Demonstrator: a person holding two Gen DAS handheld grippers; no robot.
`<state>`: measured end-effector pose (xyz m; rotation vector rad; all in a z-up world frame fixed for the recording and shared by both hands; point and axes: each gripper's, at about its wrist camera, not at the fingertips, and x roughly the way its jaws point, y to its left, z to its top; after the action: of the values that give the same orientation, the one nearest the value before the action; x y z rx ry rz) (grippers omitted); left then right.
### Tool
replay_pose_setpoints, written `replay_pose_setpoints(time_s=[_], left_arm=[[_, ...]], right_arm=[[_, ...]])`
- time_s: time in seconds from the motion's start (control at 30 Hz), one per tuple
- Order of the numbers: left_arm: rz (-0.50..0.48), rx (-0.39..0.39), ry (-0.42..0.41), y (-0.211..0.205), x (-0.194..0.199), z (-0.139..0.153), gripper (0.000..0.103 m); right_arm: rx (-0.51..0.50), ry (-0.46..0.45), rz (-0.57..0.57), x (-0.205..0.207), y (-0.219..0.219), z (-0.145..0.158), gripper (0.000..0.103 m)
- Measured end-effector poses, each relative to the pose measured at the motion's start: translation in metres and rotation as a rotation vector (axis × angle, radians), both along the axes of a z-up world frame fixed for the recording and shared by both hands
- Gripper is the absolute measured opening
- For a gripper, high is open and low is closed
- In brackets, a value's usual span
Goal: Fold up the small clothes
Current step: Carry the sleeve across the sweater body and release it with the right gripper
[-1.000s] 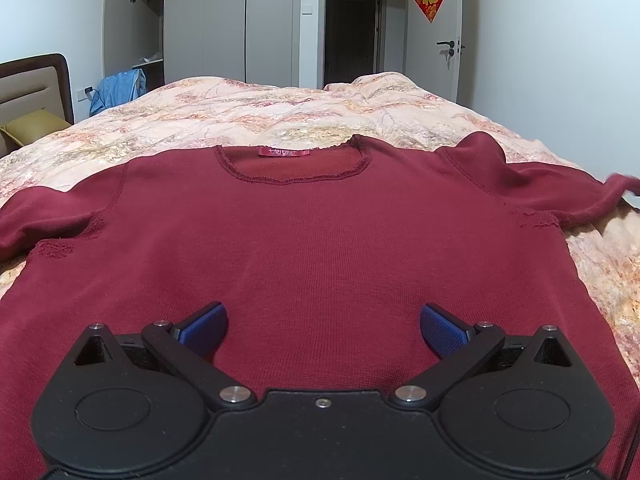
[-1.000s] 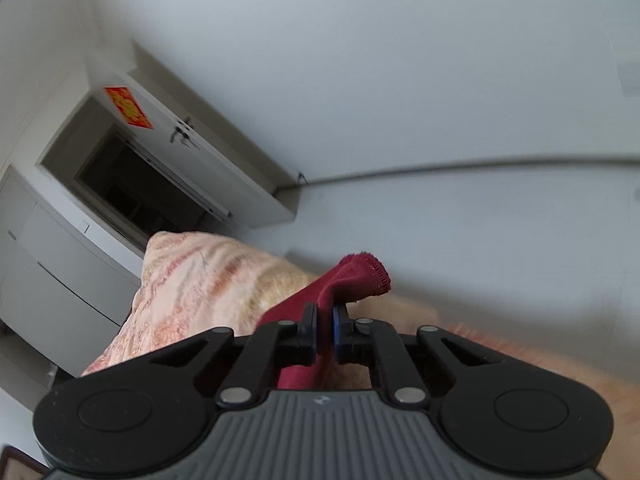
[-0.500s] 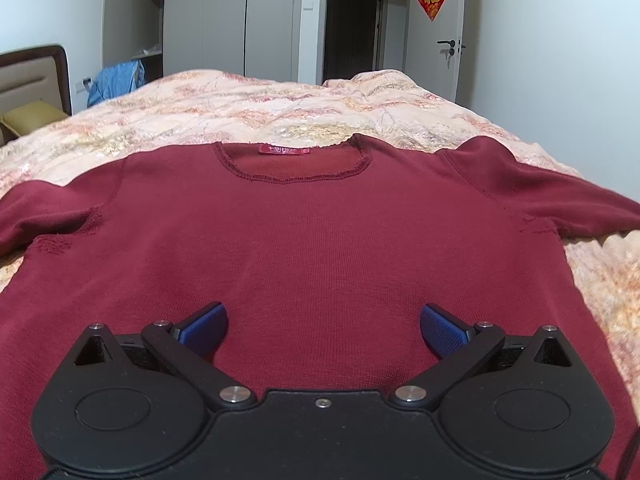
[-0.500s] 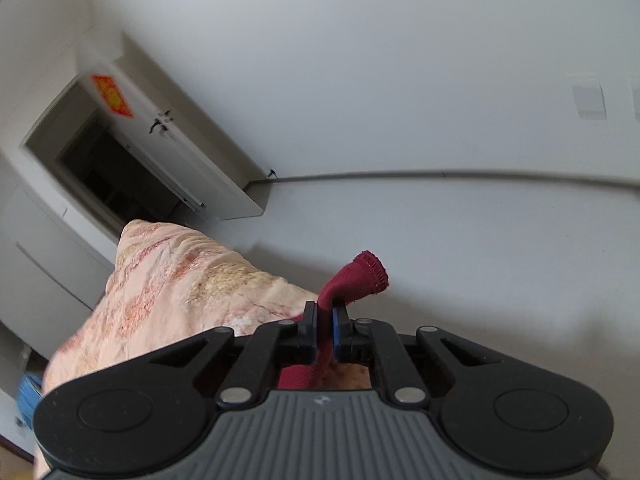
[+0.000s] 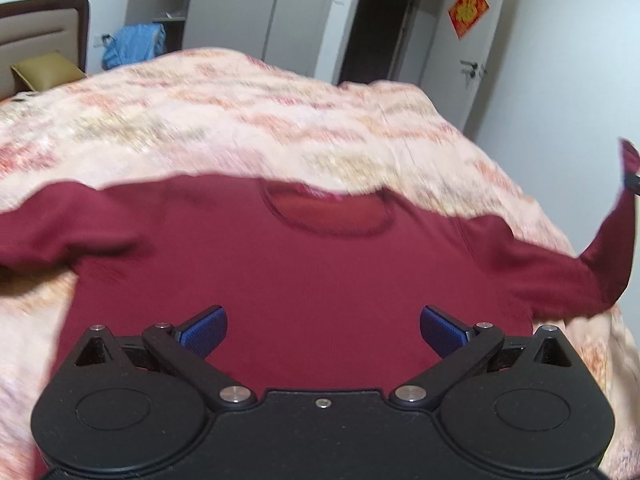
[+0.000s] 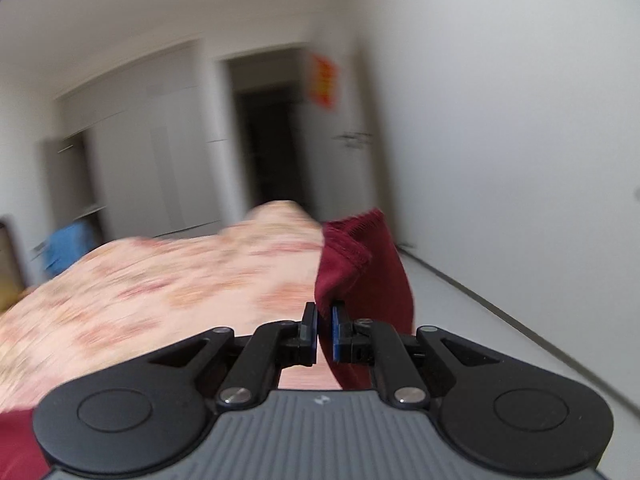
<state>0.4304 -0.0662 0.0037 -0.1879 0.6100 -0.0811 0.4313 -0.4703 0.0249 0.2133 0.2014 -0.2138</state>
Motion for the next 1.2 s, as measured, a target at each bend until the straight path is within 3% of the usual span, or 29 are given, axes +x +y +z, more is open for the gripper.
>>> replay_pose_setpoints(time_s=[0.17, 0.37, 0.5, 0.7, 0.83, 0.87, 0.93, 1.03, 1.2], left_arm=[[0.067, -0.02, -0.042, 0.034, -0.005, 0.017, 0.102], [0.154, -0.057, -0.044, 0.074, -0.009, 0.02, 0.102], [0.213, -0.043, -0.046, 0.094, -0.013, 0.016, 0.102], [0.272, -0.02, -0.053, 0.108, -0.016, 0.01, 0.102], [0.286, -0.039, -0.054, 0.108, -0.012, 0.004, 0.102], [0.286, -0.044, -0.055, 0.107, -0.01, 0.003, 0.102], [0.28, -0.053, -0.055, 0.104, -0.006, -0.002, 0.102], [0.243, -0.069, -0.067, 0.097, 0.003, -0.007, 0.102], [0.161, -0.067, -0.093, 0.073, 0.031, -0.016, 0.102]], right_arm=[[-0.191, -0.051, 0.224, 0.022, 0.116, 0.013, 0.008], [-0.164, -0.014, 0.452, 0.054, 0.226, 0.002, 0.008], [-0.217, 0.053, 0.547, 0.065, 0.289, -0.021, 0.008], [-0.25, 0.177, 0.643, 0.062, 0.34, -0.06, 0.008], [-0.261, 0.245, 0.692, 0.058, 0.349, -0.08, 0.011], [-0.251, 0.258, 0.708, 0.056, 0.347, -0.082, 0.018], [-0.233, 0.279, 0.732, 0.058, 0.342, -0.084, 0.044], [-0.19, 0.283, 0.762, 0.048, 0.323, -0.08, 0.075], [-0.073, 0.264, 0.75, 0.021, 0.258, -0.071, 0.096]])
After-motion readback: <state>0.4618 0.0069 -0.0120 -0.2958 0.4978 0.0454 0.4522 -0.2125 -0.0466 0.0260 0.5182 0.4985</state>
